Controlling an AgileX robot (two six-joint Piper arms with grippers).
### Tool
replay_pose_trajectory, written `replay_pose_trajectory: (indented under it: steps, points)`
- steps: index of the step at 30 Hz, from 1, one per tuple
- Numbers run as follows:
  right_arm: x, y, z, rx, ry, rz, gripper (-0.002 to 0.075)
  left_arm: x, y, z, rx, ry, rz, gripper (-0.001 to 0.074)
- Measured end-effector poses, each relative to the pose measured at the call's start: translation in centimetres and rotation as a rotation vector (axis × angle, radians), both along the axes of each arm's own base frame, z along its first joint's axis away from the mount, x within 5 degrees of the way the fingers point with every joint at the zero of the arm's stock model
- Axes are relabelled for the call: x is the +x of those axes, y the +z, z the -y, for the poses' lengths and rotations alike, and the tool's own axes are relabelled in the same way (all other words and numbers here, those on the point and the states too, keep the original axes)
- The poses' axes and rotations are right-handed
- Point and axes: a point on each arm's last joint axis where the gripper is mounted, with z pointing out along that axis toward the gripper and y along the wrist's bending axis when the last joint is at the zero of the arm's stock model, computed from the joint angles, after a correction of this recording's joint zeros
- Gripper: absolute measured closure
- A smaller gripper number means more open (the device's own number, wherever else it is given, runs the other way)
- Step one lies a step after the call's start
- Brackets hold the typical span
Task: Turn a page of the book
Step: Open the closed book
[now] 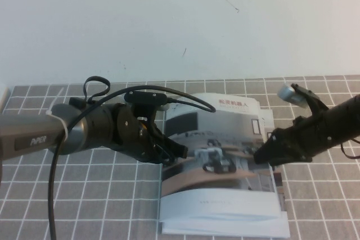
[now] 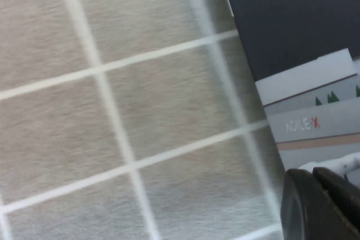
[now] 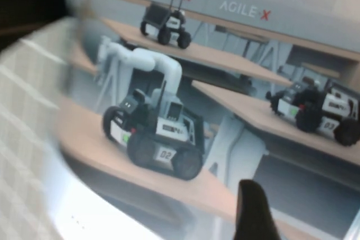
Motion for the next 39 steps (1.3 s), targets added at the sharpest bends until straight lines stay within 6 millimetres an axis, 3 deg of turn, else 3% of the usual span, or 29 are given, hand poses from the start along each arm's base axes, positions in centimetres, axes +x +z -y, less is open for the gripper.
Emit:
replay_pose_trajectory:
  steps: [12,19,27,39]
  points:
    - [1.5,4.3,-1.9,0.264,0.073,0.013,0.0338,0.2,-0.4,-0.3,0.015,-0.003,0.0,0.0738]
    - [1.5,5.1,-2.0,0.286,0.079,0.021,0.0338,0.2,-0.4,-0.3,0.015,-0.003,0.0,0.0738]
    - [1.0,7.8,-2.1,0.313,0.115,0.074,0.0338,0.2,-0.4,-0.3,0.015,-0.003,0.0,0.0738]
    - [0.6,8.6,-2.3,0.369,0.14,0.06,0.0338,0.2,-0.4,-0.3,0.015,-0.002,0.002,0.0738]
